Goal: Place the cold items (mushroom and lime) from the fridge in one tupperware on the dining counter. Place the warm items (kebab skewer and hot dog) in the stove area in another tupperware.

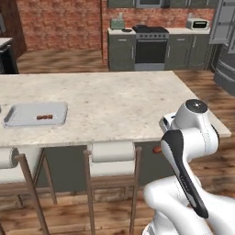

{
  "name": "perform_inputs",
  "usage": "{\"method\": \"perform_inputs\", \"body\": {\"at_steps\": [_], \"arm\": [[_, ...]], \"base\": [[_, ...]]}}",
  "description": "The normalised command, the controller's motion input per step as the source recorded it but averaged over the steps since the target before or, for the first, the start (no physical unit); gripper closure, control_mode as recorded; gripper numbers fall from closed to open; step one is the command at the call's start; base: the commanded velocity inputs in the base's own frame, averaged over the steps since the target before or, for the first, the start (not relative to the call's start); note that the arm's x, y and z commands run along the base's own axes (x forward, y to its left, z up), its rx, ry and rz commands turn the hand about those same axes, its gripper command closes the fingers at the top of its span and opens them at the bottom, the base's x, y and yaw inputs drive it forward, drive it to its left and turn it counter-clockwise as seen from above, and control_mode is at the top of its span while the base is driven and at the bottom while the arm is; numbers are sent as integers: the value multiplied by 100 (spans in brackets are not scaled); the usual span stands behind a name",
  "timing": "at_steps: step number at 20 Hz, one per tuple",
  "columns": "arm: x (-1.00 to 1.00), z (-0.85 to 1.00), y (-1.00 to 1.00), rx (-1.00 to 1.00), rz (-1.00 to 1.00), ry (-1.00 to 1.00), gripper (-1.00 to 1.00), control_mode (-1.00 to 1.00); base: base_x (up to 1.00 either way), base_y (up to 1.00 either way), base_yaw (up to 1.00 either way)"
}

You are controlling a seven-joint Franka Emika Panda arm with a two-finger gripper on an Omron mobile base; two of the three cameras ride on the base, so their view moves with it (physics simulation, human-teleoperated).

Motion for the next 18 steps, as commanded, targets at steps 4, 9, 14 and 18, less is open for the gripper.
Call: {"method": "perform_inputs", "body": {"at_steps": [4, 9, 14, 18], "arm": [[0, 0, 0, 0, 0, 0, 100, 100], [0, 0, 0, 0, 0, 0, 100, 100], [0, 0, 0, 0, 0, 0, 100, 100], [0, 0, 0, 0, 0, 0, 100, 100]], "base": [[0, 89, -22], [0, 74, -25], [0, 70, -25], [0, 65, -24]]}}
